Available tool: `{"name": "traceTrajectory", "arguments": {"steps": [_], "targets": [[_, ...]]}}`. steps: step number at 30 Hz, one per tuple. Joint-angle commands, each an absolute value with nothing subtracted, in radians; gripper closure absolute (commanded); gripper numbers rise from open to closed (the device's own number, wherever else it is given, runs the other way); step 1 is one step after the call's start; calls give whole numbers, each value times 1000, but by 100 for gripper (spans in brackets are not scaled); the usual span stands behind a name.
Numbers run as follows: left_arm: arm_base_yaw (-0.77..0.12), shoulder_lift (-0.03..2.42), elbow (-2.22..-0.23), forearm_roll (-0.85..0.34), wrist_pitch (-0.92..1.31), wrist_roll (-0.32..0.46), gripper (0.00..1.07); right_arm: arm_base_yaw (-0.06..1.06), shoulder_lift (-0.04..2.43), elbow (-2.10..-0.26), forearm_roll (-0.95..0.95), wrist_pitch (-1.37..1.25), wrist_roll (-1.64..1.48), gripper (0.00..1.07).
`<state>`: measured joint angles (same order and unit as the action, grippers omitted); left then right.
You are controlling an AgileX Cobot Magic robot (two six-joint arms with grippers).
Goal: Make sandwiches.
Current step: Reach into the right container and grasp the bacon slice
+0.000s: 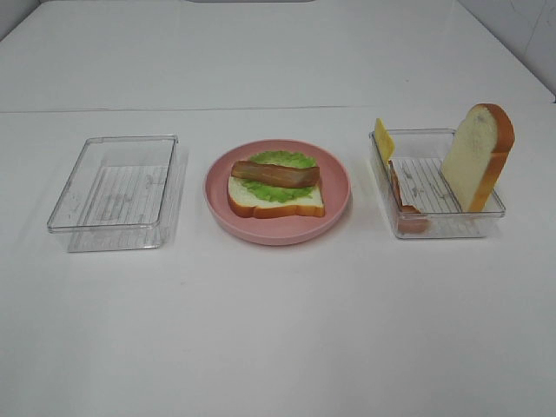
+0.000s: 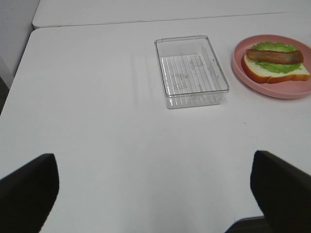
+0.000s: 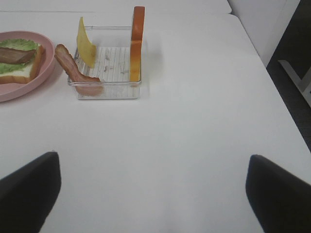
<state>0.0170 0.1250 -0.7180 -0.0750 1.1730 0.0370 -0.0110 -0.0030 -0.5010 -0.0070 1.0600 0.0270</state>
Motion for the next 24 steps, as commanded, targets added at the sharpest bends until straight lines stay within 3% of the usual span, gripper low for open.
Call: {"name": "traceTrajectory", "arguments": {"steps": [1,14,24], "targets": [[16,49,-672,-77,1184,25,6,-17,-16,-498,-8,1054,33,11],[16,-30,-507,-99,1039,25,7,-17,-12,-498,-10,1054,33,11],[16,-26,-509,-117,1039,24,8,-17,-10,-498,-13,1054,33,11]]}}
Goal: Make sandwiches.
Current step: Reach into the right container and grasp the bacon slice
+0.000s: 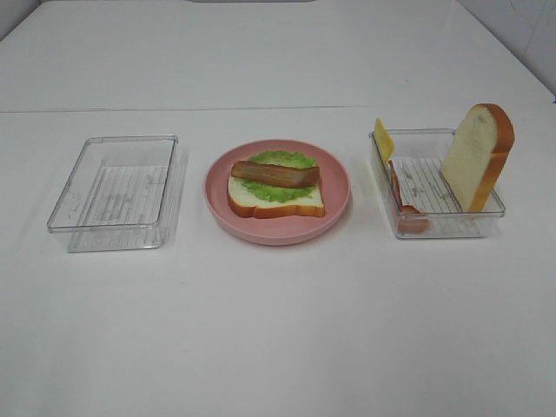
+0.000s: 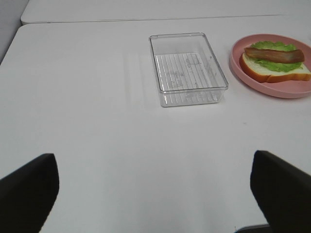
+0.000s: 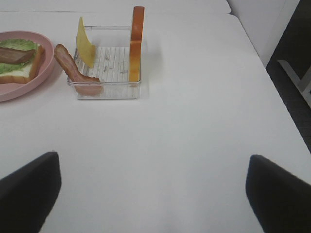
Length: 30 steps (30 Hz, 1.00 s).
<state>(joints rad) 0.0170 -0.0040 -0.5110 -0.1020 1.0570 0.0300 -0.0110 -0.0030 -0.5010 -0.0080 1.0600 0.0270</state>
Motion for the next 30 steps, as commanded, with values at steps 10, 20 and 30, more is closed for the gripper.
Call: {"name": "traceTrajectory", "arguments": {"steps": [10,20,30], "targets": [[16,-26,-509,-114,1038,25,8,-17,-7,-498,-13,1054,29,11],[16,-28,-509,-114,1038,25,8,-17,179,-544,24,1050,-32,11],[16,-28,-509,-114,1038,25,8,-17,755,-891,67,1138,-68,11]]}}
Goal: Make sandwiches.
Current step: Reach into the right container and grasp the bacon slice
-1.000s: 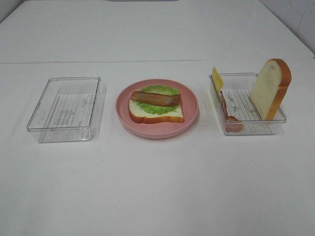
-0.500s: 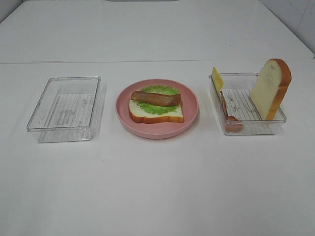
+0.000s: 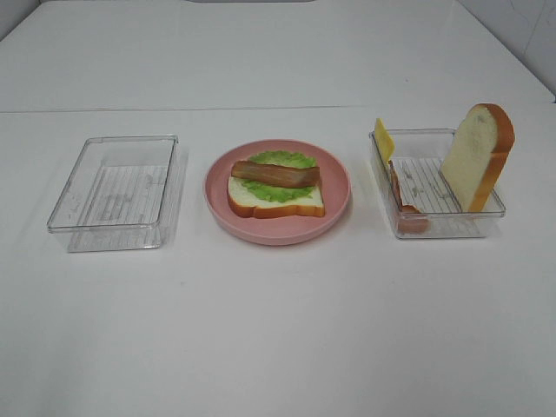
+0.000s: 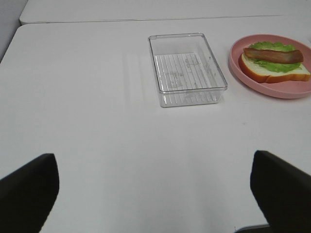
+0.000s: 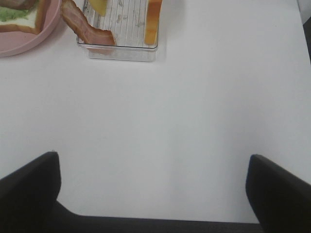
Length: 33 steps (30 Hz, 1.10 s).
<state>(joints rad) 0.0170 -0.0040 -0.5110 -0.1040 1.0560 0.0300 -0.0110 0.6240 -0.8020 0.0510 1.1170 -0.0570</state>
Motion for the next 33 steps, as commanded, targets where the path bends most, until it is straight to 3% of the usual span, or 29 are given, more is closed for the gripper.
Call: {"name": "traceTrajectory", "arguments": {"steps": [1,9,16,19,21,24,33], "targets": [[16,-28,-509,-114,1038,25,8,-17,755,-891,67,1138,-68,11],[16,-28,-509,-114,1038,25,8,-17,1168,-1229,62,1162,-150,11],[16,-28,-509,-114,1038,25,8,-14,1371,-1339,127,1163,-173,11],[16,-28,-509,-114,1038,25,8,59,1447,-1360,182,1152,-188,11],[16,-28,-509,-114,1038,25,8,189,1522,-1372,152,1115,-158,11],[16,-28,-509,-114,1038,25,8,278,1594,-1389,122,1075,-79,11],[16,-28,-509,-114,1038,25,8,322,1774,-1430,155,961,-29,11]]}}
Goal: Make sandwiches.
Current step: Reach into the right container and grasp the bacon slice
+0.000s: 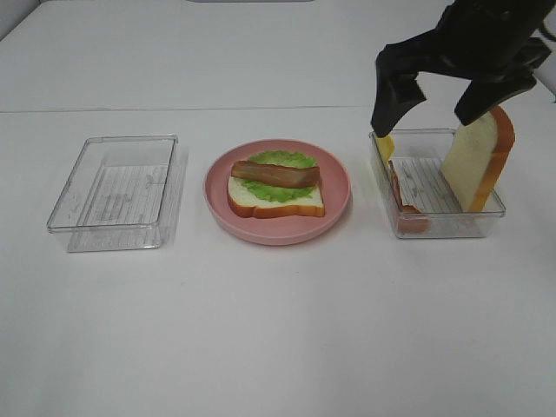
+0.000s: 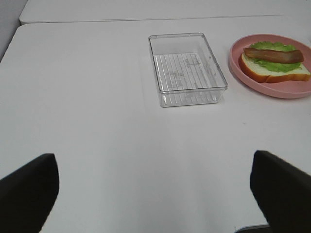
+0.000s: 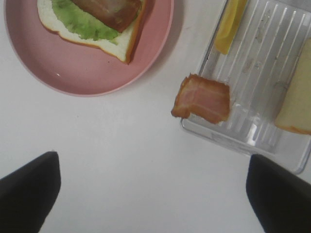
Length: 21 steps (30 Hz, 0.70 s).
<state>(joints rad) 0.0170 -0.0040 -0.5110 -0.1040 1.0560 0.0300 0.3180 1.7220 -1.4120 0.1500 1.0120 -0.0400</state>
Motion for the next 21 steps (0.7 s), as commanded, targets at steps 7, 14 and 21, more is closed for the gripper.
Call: {"name": "traceTrajectory", "arguments": {"steps": [7,14,21], "targets": [[16,-28,-509,-114,1038,25,8,322,1935,-1499,170,907,-42,11],[16,-28,-509,-114,1038,25,8,320,2032,-1503,148,912,-26,11],[16,-28,-509,-114,1038,25,8,320,2060,-1503,156,903,-26,12]]}}
